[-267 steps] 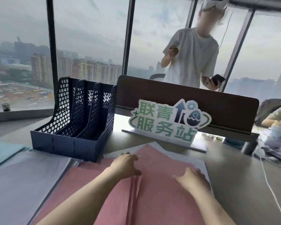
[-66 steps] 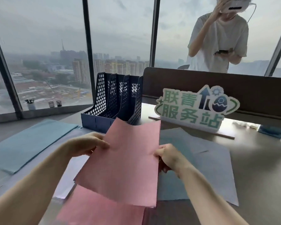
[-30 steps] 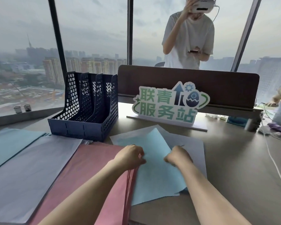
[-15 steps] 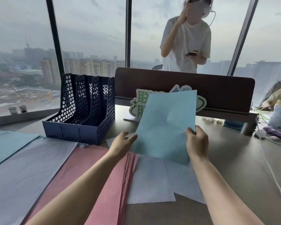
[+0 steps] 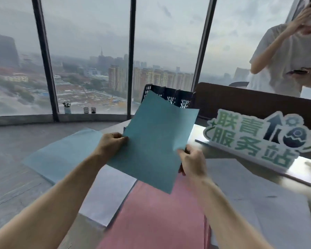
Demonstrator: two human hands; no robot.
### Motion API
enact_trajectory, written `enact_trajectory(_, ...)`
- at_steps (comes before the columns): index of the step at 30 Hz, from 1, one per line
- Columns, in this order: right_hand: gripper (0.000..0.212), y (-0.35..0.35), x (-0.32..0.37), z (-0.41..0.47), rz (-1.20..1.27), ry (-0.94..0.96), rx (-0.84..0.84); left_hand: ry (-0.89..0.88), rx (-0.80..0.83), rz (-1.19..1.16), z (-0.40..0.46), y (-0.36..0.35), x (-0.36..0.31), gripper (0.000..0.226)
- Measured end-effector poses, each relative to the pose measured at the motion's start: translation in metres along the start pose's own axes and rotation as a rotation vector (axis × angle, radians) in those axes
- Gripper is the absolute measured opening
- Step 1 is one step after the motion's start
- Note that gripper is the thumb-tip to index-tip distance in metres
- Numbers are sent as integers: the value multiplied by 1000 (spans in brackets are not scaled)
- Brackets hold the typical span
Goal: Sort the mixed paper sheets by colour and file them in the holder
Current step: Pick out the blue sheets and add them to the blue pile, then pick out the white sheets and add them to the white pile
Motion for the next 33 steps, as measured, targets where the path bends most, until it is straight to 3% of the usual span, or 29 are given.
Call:
enact_trajectory(7, 23, -148, 38, -16, 0, -86, 376, 107, -215, 342, 58, 141, 62, 23)
enact_trajectory(17, 21, -279, 53, -15, -189, -194, 596, 115, -293, 793, 100, 233, 110, 13)
enact_trajectory(23, 10, -306, 42, -7, -514, -83, 534, 139, -169, 927, 122, 235, 131, 11)
enact_trajectory(26, 22, -301, 41, -5, -592, 11, 499, 134, -177, 1043, 126, 228, 134, 29)
enact_trajectory(30, 45, -261, 36, 1, -505, 120, 361, -46, -261, 1083, 116, 192, 113, 38)
enact_trajectory(33, 39, -195, 18, 14, -450, 95, 232, -234, -184, 903, 97, 126, 86, 28)
Point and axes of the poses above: each hand's wrist, its own z-axis towards the middle knuckle, its own y-axis out of the back of the hand, x = y × z, the point moved 1 cm from there along z, towards the middle knuckle, and after that the axes turned 4 degrees about -x, right-handed, at the moved point
